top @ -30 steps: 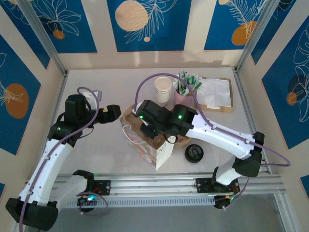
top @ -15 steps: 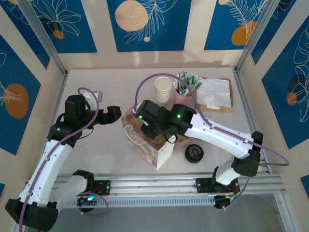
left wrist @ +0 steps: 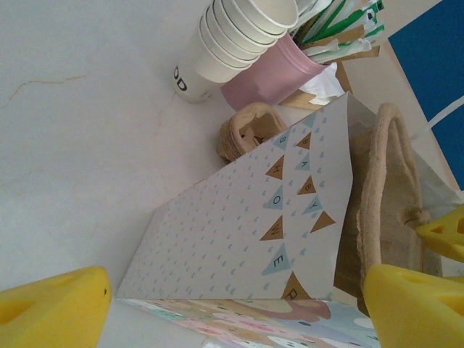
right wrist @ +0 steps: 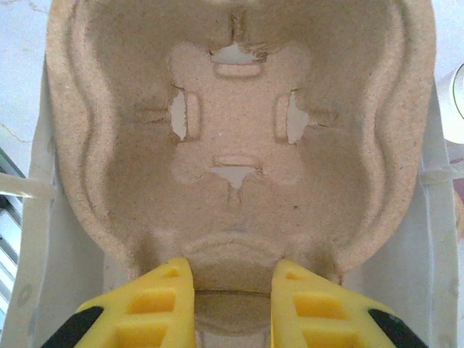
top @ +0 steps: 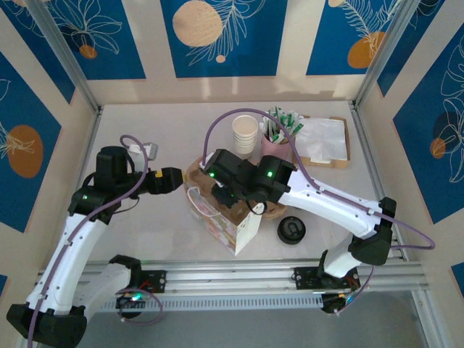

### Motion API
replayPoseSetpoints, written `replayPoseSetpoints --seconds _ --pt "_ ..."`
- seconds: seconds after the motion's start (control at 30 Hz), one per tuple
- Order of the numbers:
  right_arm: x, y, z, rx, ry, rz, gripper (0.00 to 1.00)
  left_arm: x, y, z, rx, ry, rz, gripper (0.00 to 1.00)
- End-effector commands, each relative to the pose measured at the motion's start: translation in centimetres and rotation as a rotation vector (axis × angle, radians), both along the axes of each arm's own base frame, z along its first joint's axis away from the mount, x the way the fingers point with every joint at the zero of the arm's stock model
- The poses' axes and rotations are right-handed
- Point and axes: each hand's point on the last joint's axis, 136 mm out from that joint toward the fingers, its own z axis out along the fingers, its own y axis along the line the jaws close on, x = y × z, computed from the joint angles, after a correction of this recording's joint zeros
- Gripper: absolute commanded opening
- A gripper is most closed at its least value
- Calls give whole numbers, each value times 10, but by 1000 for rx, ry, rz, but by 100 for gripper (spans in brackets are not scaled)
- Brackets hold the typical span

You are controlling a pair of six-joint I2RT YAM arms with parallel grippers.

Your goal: Pack the takeout coffee

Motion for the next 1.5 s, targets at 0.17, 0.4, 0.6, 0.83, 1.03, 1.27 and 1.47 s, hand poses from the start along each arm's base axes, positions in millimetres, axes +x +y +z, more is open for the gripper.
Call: replayPoseSetpoints --seconds 0.17,0.4,0.6,0.83,1.03,1.27,1.47 --pt "-2 -2 16 42 -18 -14 24 1 -4 8 -28 -5 -17 89" --pt "-2 -4 15 33 -18 -20 24 -1 -7 4 -36 6 -34 88" --pt "-3 -8 8 -1 -3 -32 24 4 0 -7 15 24 7 88" --pt "-4 -10 6 -12 6 -35 24 4 -1 -10 16 31 2 88" --pt "-6 -11 5 -17 17 -43 24 4 1 -12 33 35 15 87" --pt "-8 -15 -8 -57 47 -55 23 3 1 -14 33 39 19 87" --pt "-11 -15 -21 -99 86 -49 23 3 1 -14 35 41 19 87"
